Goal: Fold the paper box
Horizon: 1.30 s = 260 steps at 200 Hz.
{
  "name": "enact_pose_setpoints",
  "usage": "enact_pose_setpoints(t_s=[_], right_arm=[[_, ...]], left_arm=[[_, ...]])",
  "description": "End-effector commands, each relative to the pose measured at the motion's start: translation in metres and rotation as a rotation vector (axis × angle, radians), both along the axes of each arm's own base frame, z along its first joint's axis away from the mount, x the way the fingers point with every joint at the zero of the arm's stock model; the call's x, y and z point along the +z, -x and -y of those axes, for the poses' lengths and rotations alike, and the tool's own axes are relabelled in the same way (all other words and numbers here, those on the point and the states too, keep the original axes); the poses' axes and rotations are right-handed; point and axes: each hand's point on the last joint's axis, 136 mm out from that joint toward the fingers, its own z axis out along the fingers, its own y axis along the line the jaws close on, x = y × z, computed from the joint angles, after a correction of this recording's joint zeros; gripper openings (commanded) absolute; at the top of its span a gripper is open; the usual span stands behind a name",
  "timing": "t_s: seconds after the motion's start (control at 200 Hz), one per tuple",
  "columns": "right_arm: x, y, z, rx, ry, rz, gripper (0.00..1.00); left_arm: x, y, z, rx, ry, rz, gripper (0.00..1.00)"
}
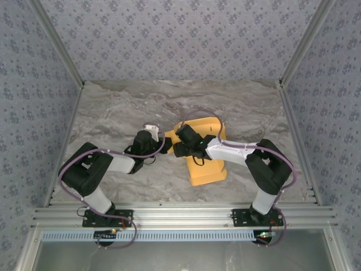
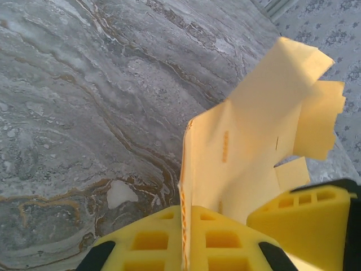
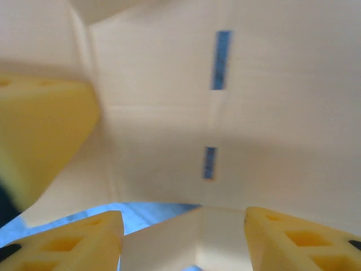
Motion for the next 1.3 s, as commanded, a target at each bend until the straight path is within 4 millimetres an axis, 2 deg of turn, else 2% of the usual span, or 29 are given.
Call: enact_pose_setpoints(t_s=[0.0,0.11,0.295,0.405,0.51,0.605,0.745,0.825,0.894,0.994,1.154,1.229,1.294], right_arm=[[-0.011,0.0,0.026,-0.077,0.064,-0.014,0.55],[-0.018,0.002,0.042,-0.11,0.079,-0.037,0.52],[-0.012,-0.001,0.053,-0.149,-0.004,-0.072,0.5],[0.001,-0.002,0.052,-0.156,-0.075,-0.093,0.52],[0.023,-0.002,0.055,-0.185,-0.162,-0.106,0.58],[0.043,-0.002,0.074,-0.334,-0.213,-0.109,0.6],[0.069,0.005,0.104,-0.657,-0.35,-0.164,0.62],[0.085,0.004,0.118,-0.838,-0.504,-0.118,0.66],[0.092,-0.004,0.12,-0.944,-0.652,-0.118,0.72],[0.091,-0.019,0.118,-1.035,-0.739,-0.179,0.76],[0.079,-0.03,0.098,-1.131,-0.859,-0.284,0.73],[0.075,-0.037,0.098,-1.177,-0.878,-0.28,0.7],[0.077,-0.048,0.102,-1.189,-0.897,-0.231,0.62]], left_arm=[[0.008,0.001,0.005,-0.035,0.011,0.05,0.0],[0.006,0.002,0.005,-0.044,-0.007,0.059,0.0],[-0.001,0.002,0.008,-0.059,-0.055,0.086,0.0],[-0.005,0.005,0.017,-0.085,-0.12,0.127,0.0],[-0.004,0.007,0.024,-0.094,-0.167,0.173,0.0],[-0.002,0.009,0.029,-0.091,-0.214,0.222,0.0],[0.002,0.012,0.028,-0.062,-0.216,0.248,0.0],[0.001,0.014,0.026,-0.05,-0.215,0.251,0.0],[0.002,0.014,0.025,-0.045,-0.213,0.254,0.0],[0.002,0.015,0.025,-0.044,-0.209,0.267,0.0],[0.003,0.017,0.025,-0.035,-0.219,0.279,0.01],[0.003,0.019,0.027,-0.043,-0.226,0.294,0.01],[0.005,0.019,0.028,-0.044,-0.232,0.303,0.02]])
